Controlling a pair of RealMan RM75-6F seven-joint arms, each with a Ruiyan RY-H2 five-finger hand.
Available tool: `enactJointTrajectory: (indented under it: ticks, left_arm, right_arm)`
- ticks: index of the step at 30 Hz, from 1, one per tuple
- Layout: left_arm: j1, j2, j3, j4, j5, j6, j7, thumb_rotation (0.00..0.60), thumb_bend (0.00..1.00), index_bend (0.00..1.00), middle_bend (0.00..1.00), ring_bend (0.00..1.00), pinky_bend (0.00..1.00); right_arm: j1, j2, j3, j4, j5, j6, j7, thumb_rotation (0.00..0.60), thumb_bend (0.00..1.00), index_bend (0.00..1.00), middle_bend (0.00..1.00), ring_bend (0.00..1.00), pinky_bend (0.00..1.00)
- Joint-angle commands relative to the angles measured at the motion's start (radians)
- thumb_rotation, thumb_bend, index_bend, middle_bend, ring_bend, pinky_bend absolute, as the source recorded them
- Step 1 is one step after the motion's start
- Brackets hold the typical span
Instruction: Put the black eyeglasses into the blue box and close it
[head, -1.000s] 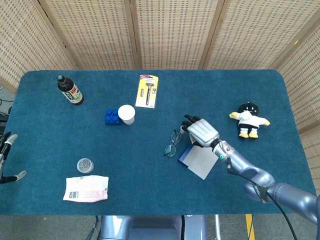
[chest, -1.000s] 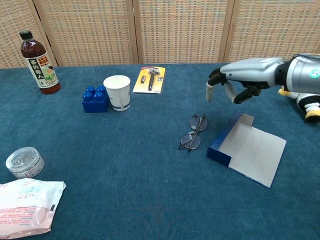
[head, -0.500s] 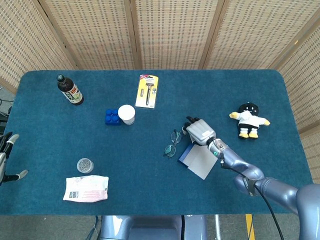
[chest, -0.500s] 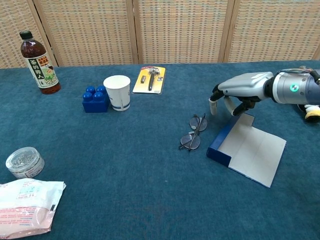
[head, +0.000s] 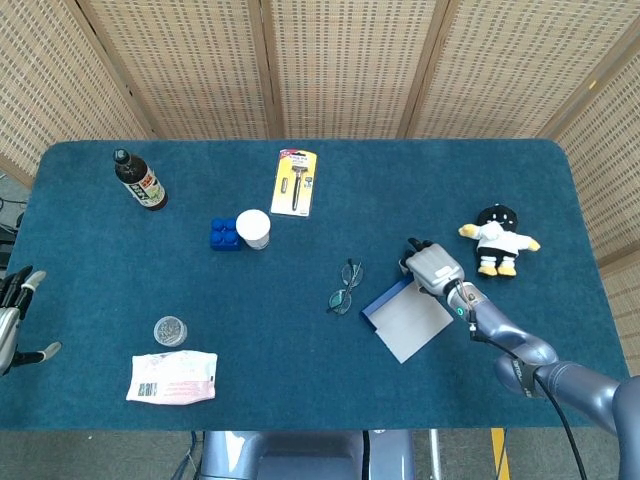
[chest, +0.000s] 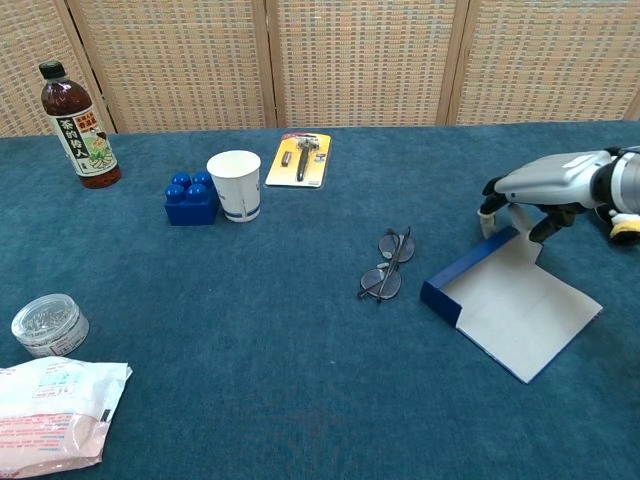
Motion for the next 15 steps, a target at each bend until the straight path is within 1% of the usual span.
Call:
enactJointTrajectory:
  ticks: [1, 7, 15]
  left_arm:
    - [-0.001, -0.003, 0.002, -0.003, 0.002, 0.001, 0.008, 0.6, 0.0, 0.0, 0.0, 0.0, 0.0]
    - [-0.005, -0.008, 0.005, -0.004, 0.005, -0.001, 0.022, 0.6, 0.0, 0.0, 0.0, 0.0, 0.0]
    - [-0.01, -0.01, 0.009, -0.008, 0.012, -0.004, 0.035, 0.6, 0.0, 0.0, 0.0, 0.0, 0.0]
  right_arm:
    - [-0.011, 0.027, -0.016, -0.012, -0.003, 0.004, 0.0, 0.6, 1.0, 0.37, 0.28, 0.05, 0.18]
    - [-0.023, 0.083, -0.049, -0.042, -0.008, -0.004, -0.013, 0.6, 1.0, 0.37, 0.28, 0.05, 0.18]
    - [-0.021, 0.181, -0.089, -0.142, 0.015, -0.064, -0.04, 0.6, 1.0, 0.37, 0.28, 0.05, 0.18]
